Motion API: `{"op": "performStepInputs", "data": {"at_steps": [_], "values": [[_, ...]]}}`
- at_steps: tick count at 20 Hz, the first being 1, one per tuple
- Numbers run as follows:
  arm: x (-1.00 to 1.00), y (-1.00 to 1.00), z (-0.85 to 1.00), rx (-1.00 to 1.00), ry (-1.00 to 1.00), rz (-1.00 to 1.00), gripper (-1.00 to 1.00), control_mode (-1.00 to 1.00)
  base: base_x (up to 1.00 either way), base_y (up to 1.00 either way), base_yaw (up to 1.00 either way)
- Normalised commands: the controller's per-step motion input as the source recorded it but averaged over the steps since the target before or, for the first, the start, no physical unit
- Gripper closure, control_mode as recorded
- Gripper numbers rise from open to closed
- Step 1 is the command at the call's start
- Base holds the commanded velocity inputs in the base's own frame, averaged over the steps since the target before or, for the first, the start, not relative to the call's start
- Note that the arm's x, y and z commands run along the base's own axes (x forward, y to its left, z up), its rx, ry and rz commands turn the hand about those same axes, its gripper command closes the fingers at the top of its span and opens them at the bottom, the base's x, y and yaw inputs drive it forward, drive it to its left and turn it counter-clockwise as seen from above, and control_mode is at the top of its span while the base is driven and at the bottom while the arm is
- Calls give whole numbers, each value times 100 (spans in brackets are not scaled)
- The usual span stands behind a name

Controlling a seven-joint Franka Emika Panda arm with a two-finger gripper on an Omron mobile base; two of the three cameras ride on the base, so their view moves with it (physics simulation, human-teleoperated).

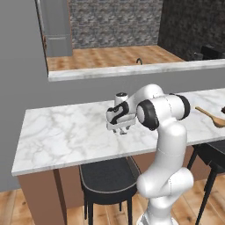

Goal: Pick up the metallic utensils from the counter and place them in the open drawer. Make sure not to pick up any wooden utensils.

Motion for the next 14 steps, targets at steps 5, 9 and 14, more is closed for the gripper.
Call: {"op": "performStepInputs", "data": {"at_steps": [5, 9, 14], "values": [[10, 0, -8, 0, -4, 0, -100, -100, 0, 0, 0], [5, 0, -5, 0, -2, 0, -100, -100, 0, 0, 0], [1, 0, -16, 0, -1, 0, -100, -100, 0, 0, 0]]}}
